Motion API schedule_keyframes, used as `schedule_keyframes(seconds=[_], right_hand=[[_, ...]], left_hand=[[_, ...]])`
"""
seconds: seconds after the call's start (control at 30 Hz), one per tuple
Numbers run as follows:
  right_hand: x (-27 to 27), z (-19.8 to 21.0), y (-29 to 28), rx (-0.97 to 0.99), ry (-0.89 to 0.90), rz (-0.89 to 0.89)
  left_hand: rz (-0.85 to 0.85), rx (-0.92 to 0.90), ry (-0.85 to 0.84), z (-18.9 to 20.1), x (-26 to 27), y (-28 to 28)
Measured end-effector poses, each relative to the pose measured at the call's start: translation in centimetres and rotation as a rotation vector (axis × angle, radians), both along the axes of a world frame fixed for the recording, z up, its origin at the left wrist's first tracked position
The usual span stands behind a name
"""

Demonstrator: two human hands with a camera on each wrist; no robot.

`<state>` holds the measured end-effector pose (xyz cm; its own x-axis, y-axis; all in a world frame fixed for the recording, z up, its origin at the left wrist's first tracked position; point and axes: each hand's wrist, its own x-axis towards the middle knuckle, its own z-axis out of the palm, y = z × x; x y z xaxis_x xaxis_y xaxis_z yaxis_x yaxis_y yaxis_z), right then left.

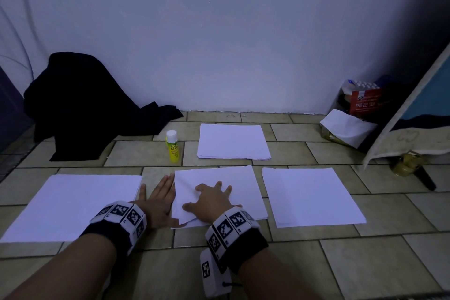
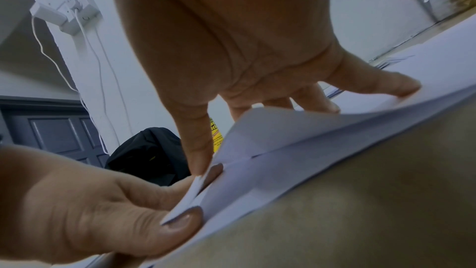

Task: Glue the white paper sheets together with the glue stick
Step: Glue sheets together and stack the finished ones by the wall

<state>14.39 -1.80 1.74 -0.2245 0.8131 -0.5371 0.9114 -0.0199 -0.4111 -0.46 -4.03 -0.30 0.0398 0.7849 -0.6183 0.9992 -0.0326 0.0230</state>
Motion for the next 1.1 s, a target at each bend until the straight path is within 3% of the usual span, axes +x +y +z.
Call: schedule_keyframes(seconds=[0.8, 0.97, 1.1], right_hand=[[0.0, -0.4, -0.2, 0.015, -0.044, 0.024], [-0.1, -0.5, -0.3, 0.023, -0.068, 0.042], [-0.5, -0.6, -0.4, 0.04, -0.151, 0.099]], left_hand=[[0.005, 0.008, -0.187, 0.3, -1.4, -0.3], [0.058, 0.02, -0.196, 0.3, -1.0, 0.1], [0.049, 0.065, -0.088, 0.6, 0.8, 0.5]])
